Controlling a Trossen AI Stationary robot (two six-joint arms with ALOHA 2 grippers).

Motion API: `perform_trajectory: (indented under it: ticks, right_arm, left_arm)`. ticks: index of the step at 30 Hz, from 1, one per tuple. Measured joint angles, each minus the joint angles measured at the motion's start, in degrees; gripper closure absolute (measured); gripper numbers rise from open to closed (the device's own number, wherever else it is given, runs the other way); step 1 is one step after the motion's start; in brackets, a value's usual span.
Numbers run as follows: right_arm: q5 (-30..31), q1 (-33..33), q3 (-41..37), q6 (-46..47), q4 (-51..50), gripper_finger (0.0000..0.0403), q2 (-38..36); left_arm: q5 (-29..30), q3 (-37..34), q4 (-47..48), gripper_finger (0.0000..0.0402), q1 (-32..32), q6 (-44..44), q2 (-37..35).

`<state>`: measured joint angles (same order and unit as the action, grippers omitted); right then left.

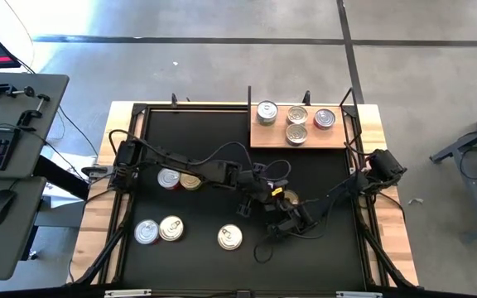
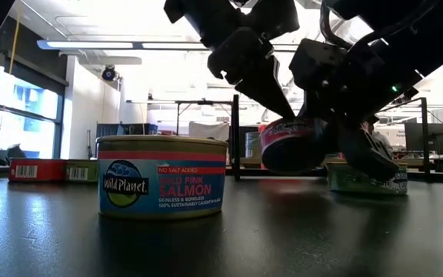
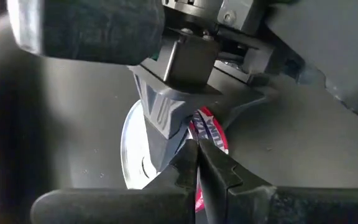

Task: Stack canned seafood by type on shelf
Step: Put the red tuna can on the shelf

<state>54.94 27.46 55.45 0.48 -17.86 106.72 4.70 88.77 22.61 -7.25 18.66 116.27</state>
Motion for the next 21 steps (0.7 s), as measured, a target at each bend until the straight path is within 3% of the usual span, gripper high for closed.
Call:
perform_trajectory:
  ticks: [7,13,17,21]
  right_arm:
    - [0.2,0.4,0.0,4.5,-1.7,0.0288,-1.5]
    - [0.9,0.4,0.0,5.8,-8.2,0.0288,-10.1]
    - [1.7,0.2,0.0,10.1,-19.9,0.0288,-17.5]
    - [1.0,-1.1,0.0,22.1,-38.5,0.0288,-24.7]
  left_arm:
    - [-0.2,0.8,3.0,0.0401,2.5,2.7,-2.5]
    - [-0.5,-1.3,2.5,0.0401,9.0,4.6,-7.3]
    - [-5.9,-6.3,-0.6,0.0401,14.4,4.4,-9.8]
    - [-11.3,-13.8,-9.9,0.0401,18.9,4.4,-11.8]
